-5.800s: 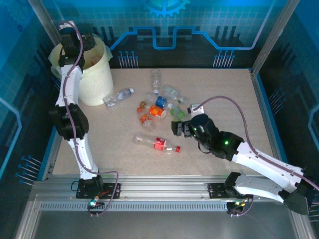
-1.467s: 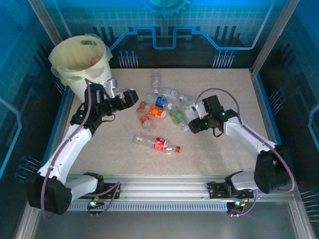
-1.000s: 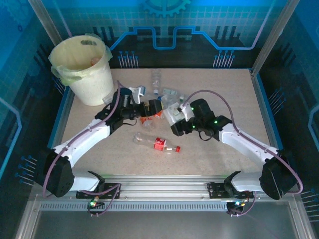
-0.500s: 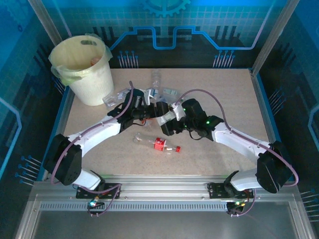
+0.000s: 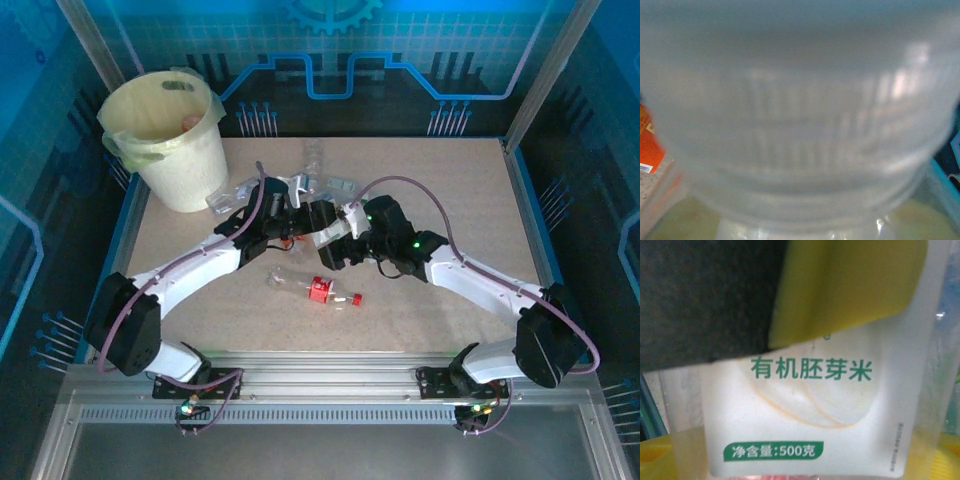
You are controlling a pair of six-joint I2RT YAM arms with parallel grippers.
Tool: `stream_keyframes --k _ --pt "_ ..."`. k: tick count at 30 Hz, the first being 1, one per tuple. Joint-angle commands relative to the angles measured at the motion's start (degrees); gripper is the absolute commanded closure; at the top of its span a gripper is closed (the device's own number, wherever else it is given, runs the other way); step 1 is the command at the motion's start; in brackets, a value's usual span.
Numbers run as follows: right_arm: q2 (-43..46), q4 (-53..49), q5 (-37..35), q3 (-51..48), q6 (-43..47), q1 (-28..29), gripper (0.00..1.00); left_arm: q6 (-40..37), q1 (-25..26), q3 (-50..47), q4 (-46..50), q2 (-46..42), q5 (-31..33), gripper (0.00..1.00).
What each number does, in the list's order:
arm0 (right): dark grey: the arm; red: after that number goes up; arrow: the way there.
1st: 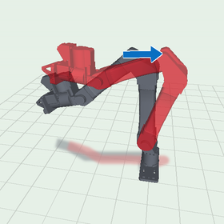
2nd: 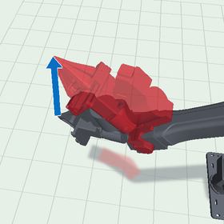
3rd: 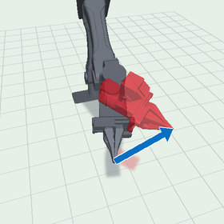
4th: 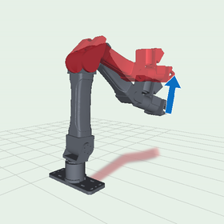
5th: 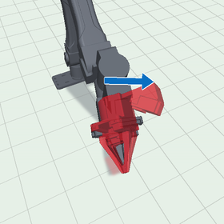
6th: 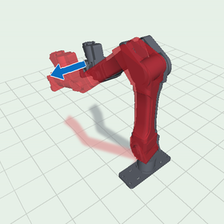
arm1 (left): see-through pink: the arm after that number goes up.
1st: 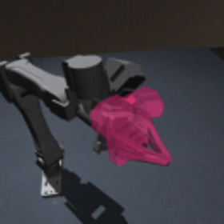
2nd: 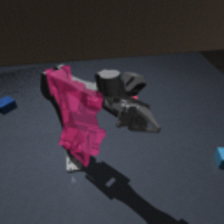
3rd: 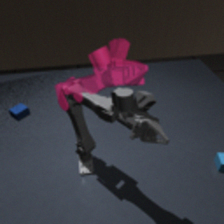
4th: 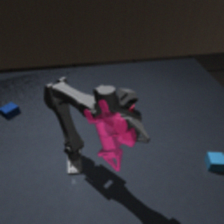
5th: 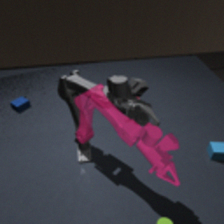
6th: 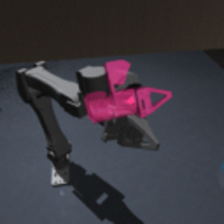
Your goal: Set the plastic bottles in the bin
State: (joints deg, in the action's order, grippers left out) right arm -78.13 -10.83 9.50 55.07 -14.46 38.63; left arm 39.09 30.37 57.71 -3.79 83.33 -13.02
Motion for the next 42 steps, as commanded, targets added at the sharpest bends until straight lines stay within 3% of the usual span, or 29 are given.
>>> stream_keyframes --k 1,16,23,29,35,42 --pt "2.92 -2.52 1.77 1.28 1.54 1.0 0.0 -1.48 -0.74 -0.34 -2.59 -2.14 3.75 0.46" --pt "9.79 -6.36 -7.97 0.41 4.68 0.92 0.0 -4.89 -8.99 -2.78 1.35 -11.67 11.93 0.46" --pt "12.86 -5.38 -13.01 -0.21 3.71 0.67 0.0 -9.56 -17.98 -1.63 6.51 -18.39 14.21 0.47" --pt "15.13 -3.77 -17.99 -1.1 1.48 0.72 0.0 -19.66 -22.37 5.93 12.87 -20.27 20.53 0.47" --pt "18.14 -1.33 -20.55 -2.38 -0.27 -0.17 0.0 -27.91 -25.49 12.56 12.17 -19.01 26.3 0.48" --pt "19.94 -1.3 -20.79 -2.77 -2.97 -1.69 0.0 -32.14 -30.87 22.6 10.78 -13.68 26.16 0.48"
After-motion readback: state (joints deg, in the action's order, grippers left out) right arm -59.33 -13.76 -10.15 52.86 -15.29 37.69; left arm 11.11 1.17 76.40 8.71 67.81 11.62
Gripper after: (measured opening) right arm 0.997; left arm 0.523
